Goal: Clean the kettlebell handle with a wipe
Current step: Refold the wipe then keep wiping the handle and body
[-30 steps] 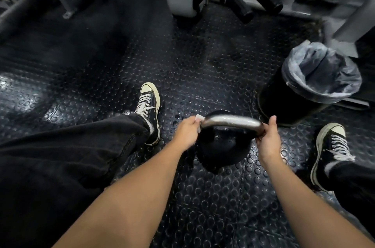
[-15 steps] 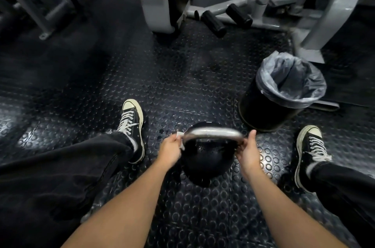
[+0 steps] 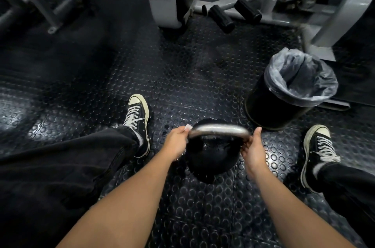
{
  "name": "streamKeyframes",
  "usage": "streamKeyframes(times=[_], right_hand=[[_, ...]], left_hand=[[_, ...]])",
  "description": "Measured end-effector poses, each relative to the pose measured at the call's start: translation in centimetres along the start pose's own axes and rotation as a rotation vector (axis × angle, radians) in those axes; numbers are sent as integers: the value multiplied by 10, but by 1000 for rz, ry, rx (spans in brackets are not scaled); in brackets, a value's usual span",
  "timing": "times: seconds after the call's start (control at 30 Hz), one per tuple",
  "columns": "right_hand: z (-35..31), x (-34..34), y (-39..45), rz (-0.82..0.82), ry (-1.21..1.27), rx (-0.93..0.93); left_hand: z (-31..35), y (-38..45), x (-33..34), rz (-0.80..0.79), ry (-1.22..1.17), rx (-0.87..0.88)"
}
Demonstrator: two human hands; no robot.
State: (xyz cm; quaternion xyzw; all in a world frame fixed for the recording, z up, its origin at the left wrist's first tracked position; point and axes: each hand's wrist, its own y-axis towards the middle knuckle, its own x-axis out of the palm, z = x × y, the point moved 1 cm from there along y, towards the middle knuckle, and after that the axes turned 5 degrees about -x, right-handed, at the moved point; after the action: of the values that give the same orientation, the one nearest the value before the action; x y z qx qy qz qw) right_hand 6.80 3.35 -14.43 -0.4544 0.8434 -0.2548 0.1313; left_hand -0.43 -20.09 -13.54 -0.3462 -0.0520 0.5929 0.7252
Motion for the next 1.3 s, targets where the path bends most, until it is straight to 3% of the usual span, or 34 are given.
streamKeyframes(times=[0.2, 0.47, 0.63, 0.8, 1.03, 1.3], right_hand=[[-8, 2, -7, -51, 21, -12], [-8, 4, -10, -65, 15, -14], [-9, 4, -11, -85, 13, -27], [-8, 3, -12, -98, 11, -32], [-11, 4, -14, -71, 30, -29], [-9, 7, -15, -70, 16, -22]], left_hand=[[-12, -13, 2, 56, -171, 15], [3, -13, 1, 45, -4, 55], [-5, -19, 2, 70, -32, 50], [17, -5, -5, -21, 50, 45], [-4, -32, 12, 220, -138, -24], [-2, -45, 22, 271, -191, -3]])
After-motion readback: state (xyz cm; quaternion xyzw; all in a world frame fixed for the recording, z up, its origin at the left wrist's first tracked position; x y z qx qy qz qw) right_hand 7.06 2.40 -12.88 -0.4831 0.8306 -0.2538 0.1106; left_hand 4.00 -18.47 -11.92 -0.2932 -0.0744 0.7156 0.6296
